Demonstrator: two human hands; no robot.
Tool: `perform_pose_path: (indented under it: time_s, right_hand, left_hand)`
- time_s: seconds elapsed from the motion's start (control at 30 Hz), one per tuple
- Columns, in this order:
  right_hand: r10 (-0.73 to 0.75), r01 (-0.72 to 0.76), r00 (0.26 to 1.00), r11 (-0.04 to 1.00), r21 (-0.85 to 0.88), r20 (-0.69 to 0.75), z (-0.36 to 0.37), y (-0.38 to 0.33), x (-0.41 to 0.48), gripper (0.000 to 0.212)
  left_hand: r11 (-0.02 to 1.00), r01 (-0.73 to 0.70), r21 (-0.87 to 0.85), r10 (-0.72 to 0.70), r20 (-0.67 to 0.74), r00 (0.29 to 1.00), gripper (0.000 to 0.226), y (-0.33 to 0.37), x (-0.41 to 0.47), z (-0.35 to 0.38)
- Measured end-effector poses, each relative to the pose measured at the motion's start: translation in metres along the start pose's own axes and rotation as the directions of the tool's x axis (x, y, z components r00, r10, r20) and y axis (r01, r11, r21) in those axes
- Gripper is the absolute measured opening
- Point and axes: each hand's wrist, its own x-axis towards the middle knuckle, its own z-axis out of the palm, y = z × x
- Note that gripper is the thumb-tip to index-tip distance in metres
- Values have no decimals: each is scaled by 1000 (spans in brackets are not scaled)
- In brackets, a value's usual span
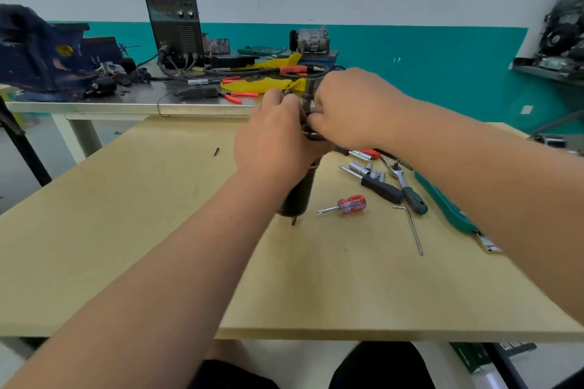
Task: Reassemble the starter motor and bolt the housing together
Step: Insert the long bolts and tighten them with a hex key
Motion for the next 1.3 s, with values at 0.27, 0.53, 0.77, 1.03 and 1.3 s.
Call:
perform_pose_path:
  time_s: [0.27,0.53,0.77,1.03,1.3]
  right_hand:
    - [-59,58,998,996,70,12,-5,6,-9,28]
    - [-53,66,978,996,54,-202,-6,10,-1,21]
    - [-307,310,950,922,230,-51,12,16,4,17]
    - [-478,490,871,863,-126,117,-8,9,27,26]
    - [-561,589,808,776,-228,178,-14,20,25,32]
  left_hand:
    - [998,-56,5,56,-30,998,55,-5,-5,-5]
    - [1000,-14,12,15,-79,997,53,-11,-6,-2]
    - [964,-140,-227,146,10,989,54,-37,0,-14]
    - [912,-191,-363,244,106,964,65,-46,8,-14]
    - [905,-218,-365,291,160,943,64,-37,13,-15]
